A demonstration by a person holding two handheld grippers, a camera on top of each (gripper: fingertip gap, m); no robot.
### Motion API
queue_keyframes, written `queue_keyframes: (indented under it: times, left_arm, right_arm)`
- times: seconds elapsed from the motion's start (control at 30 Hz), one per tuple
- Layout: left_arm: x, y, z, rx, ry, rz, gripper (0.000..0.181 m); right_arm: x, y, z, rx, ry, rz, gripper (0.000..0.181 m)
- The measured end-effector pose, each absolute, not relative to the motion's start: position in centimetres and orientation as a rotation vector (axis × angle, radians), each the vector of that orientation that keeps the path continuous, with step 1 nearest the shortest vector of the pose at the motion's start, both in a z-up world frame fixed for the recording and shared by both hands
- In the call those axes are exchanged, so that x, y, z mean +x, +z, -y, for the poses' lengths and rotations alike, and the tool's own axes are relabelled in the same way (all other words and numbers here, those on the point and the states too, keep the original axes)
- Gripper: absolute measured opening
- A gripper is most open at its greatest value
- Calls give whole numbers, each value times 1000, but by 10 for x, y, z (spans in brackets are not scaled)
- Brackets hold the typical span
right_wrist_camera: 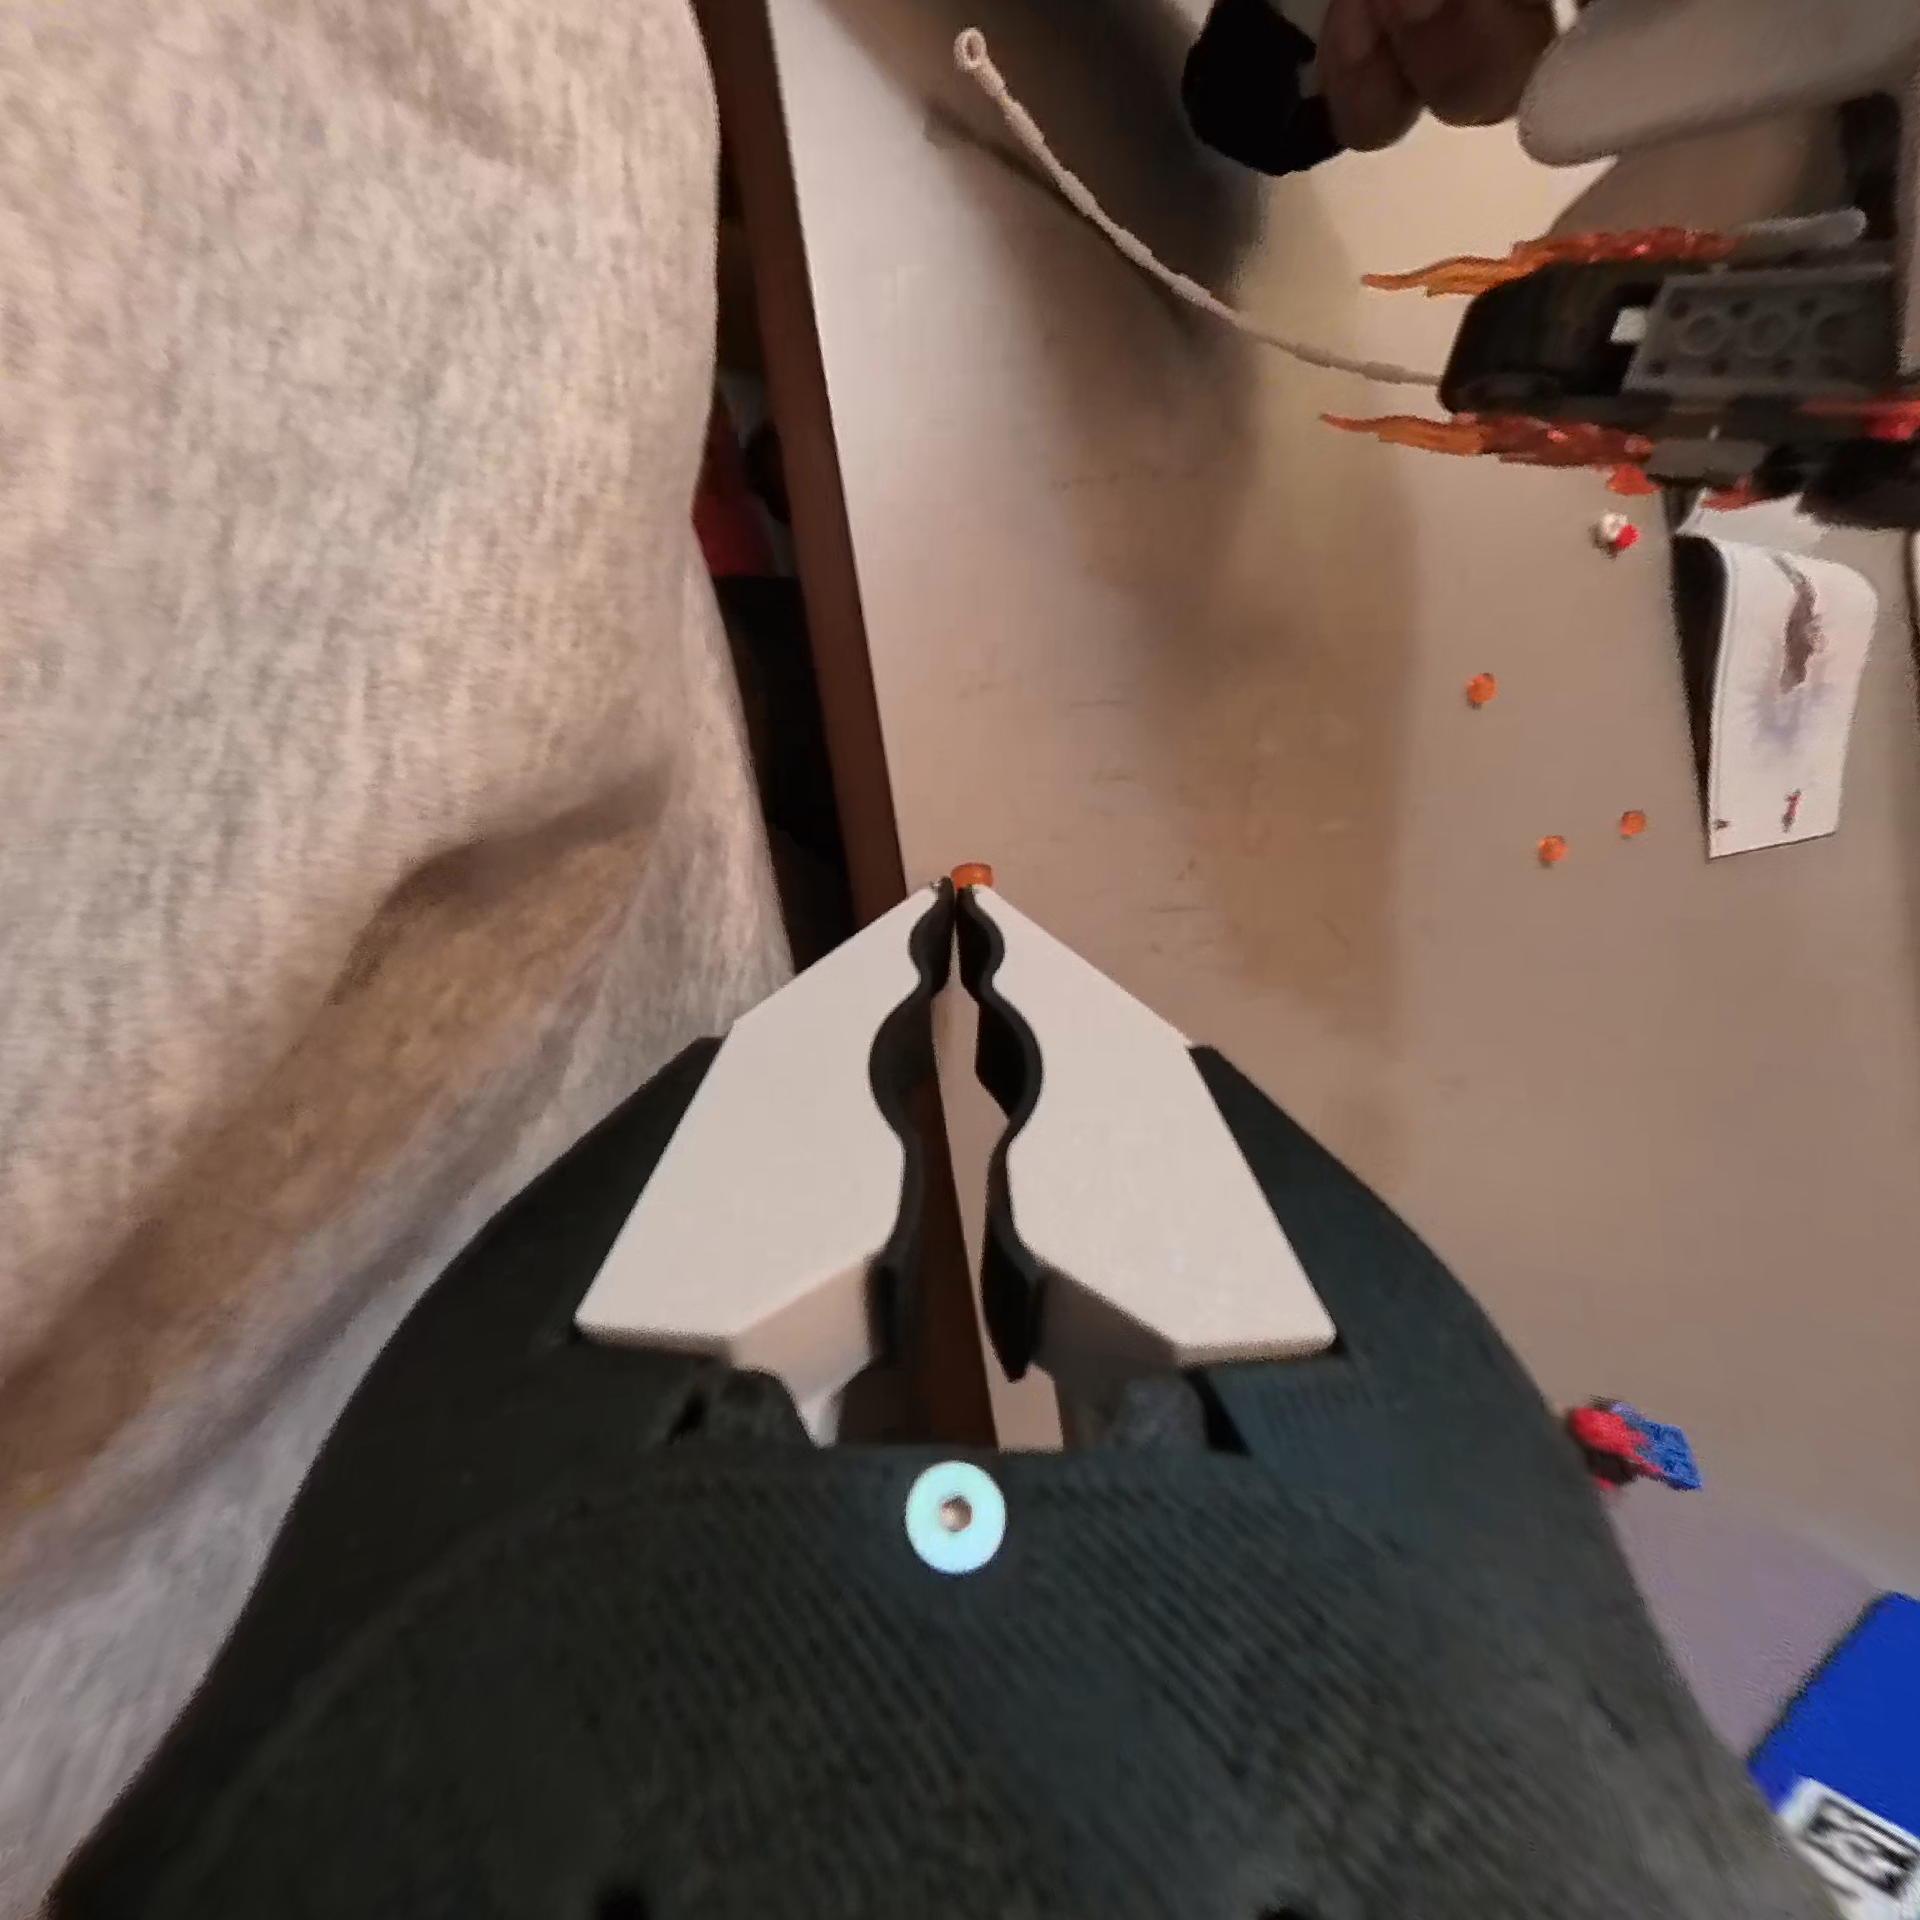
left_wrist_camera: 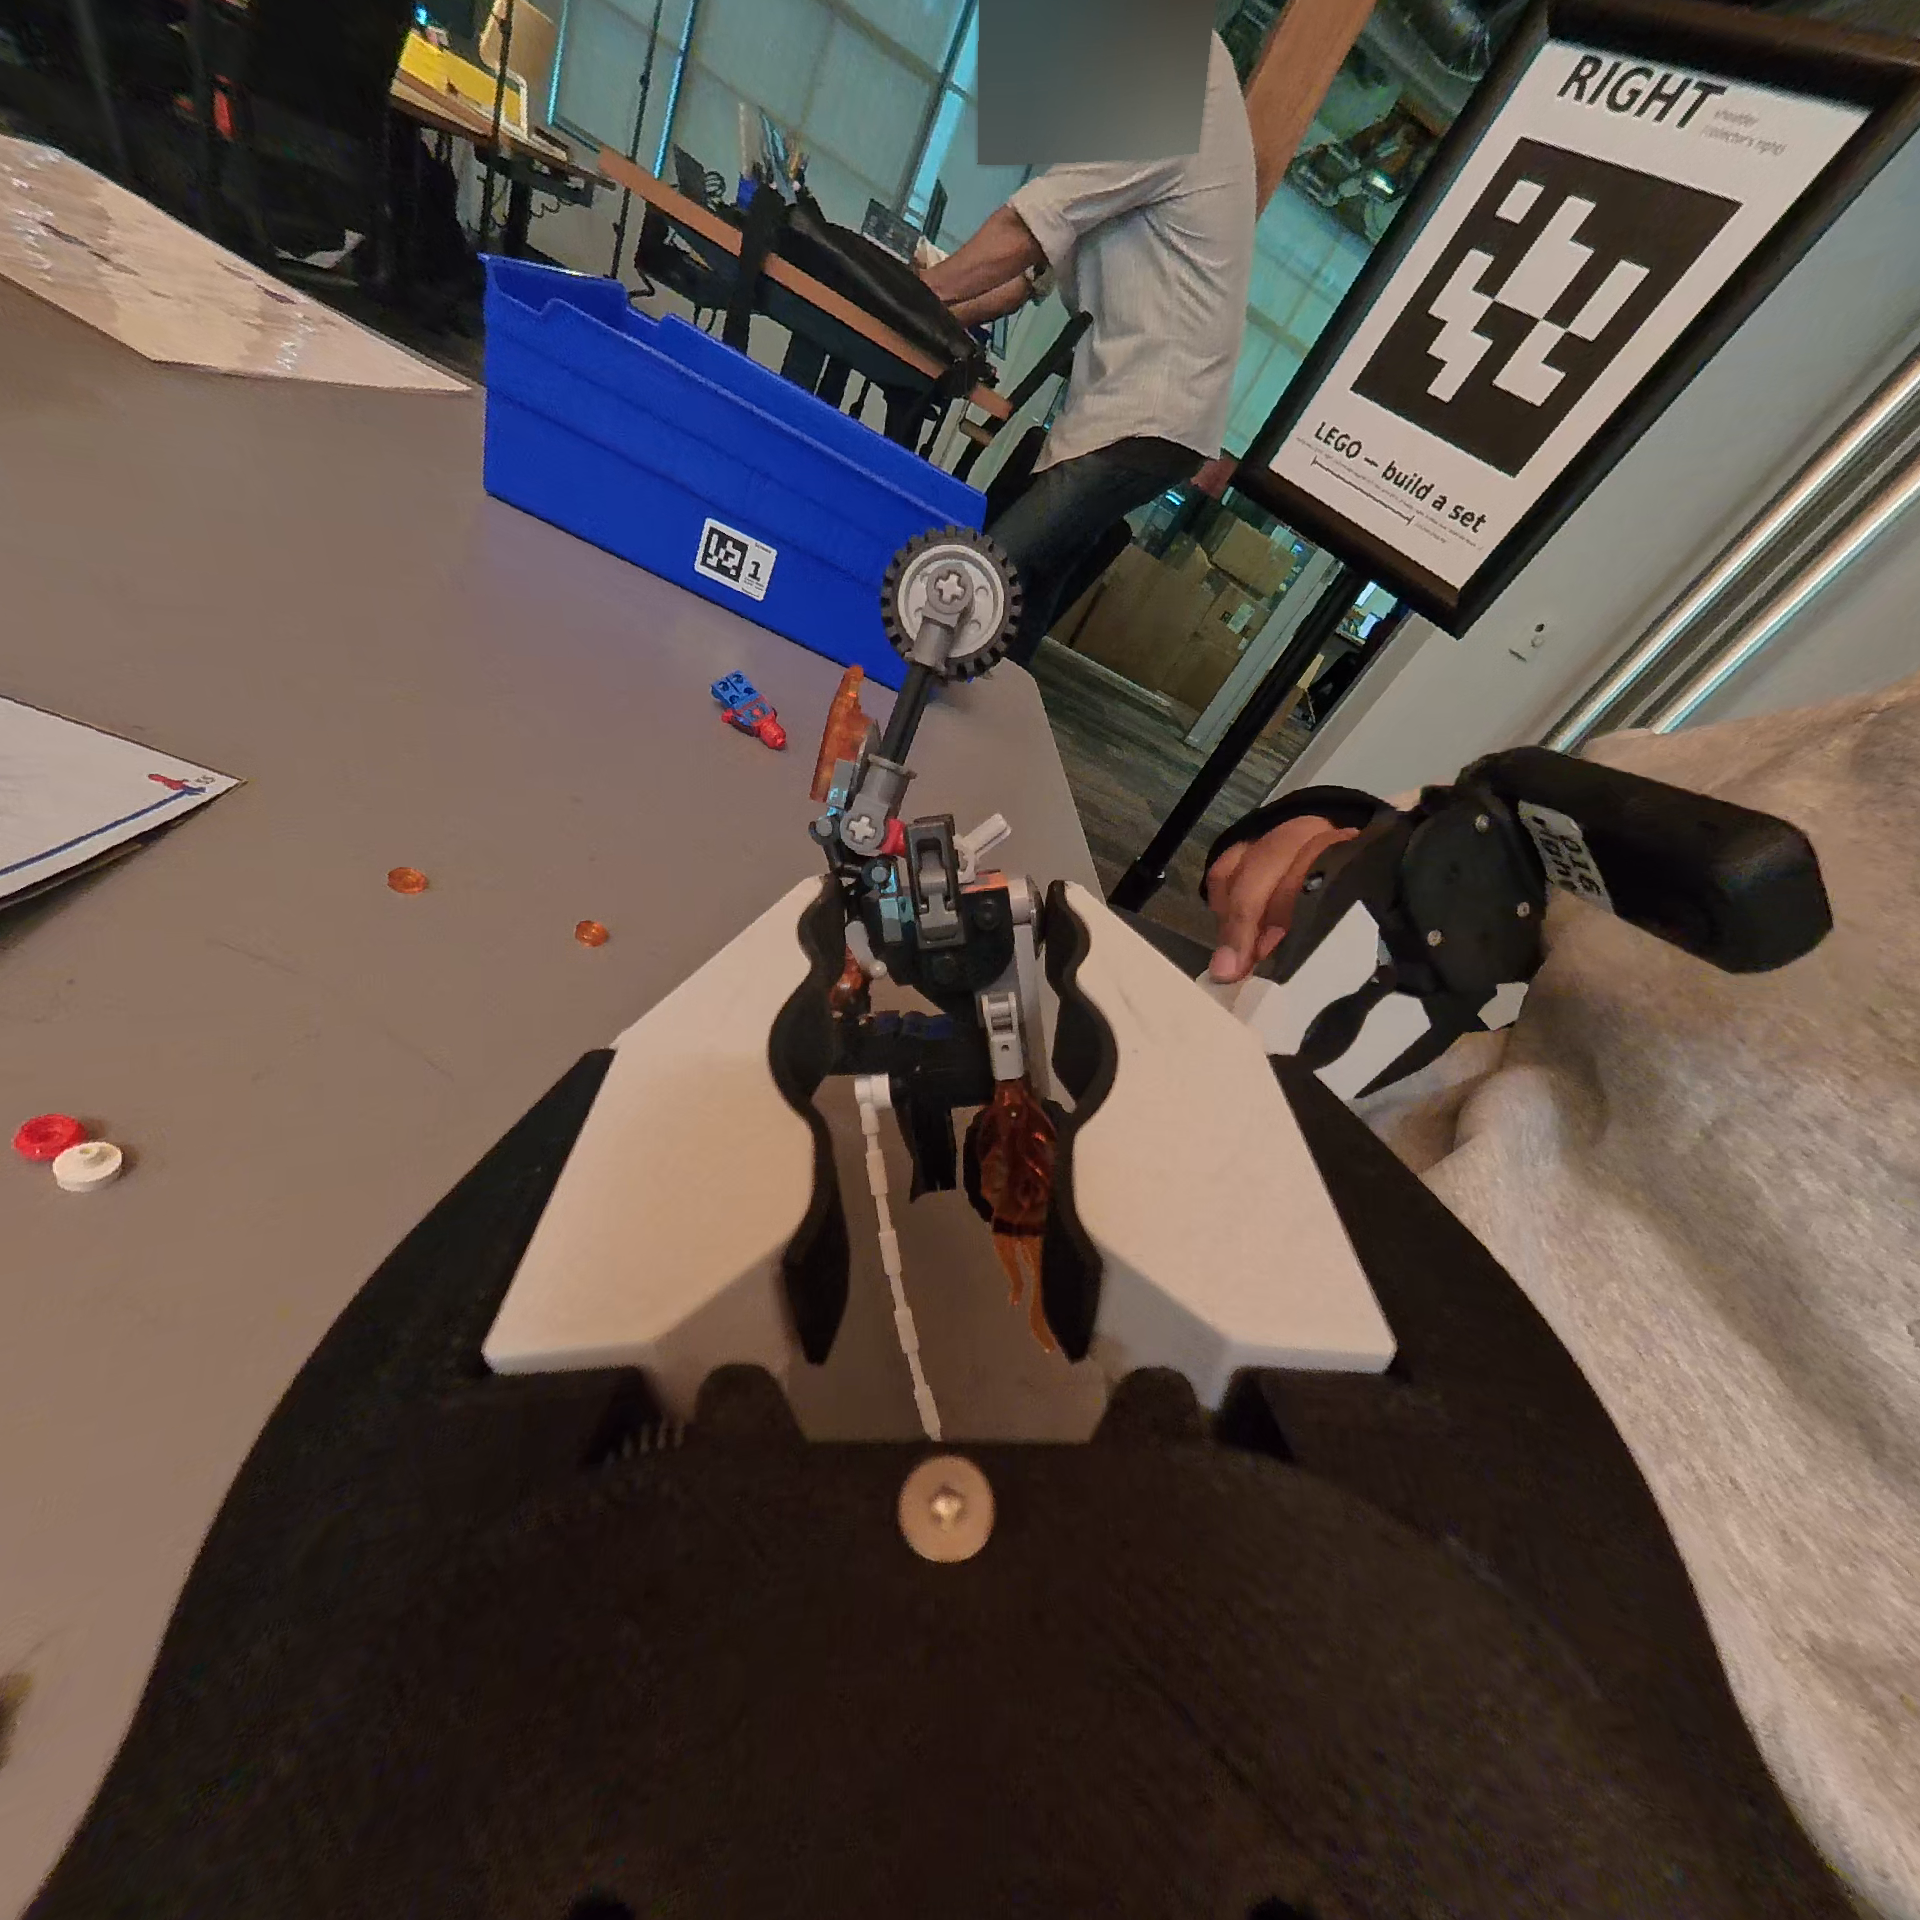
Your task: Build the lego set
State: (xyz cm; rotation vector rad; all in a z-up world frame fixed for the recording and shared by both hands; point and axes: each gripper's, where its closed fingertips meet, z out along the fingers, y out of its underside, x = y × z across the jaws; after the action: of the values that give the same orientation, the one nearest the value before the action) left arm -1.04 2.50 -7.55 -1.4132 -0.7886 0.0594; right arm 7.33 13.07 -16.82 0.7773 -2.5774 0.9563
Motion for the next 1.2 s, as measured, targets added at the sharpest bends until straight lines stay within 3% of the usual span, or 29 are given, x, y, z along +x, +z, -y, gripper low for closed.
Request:
queue_keyframes:
  times: [0.43,0.83,1.2]
  left_arm:
    - [-11,-78,-26,-1429,61,792,35]
    - [-11,-78,-26,-1428,62,792,35]
    - [-11,-79,-26,-1432,60,795,35]
  right_arm:
    - [44,-153,-127,149,1365,2927,0]
    - [12,-162,-129,39,1238,2832,13]
    - [1,-169,-118,-32,1301,2841,13]
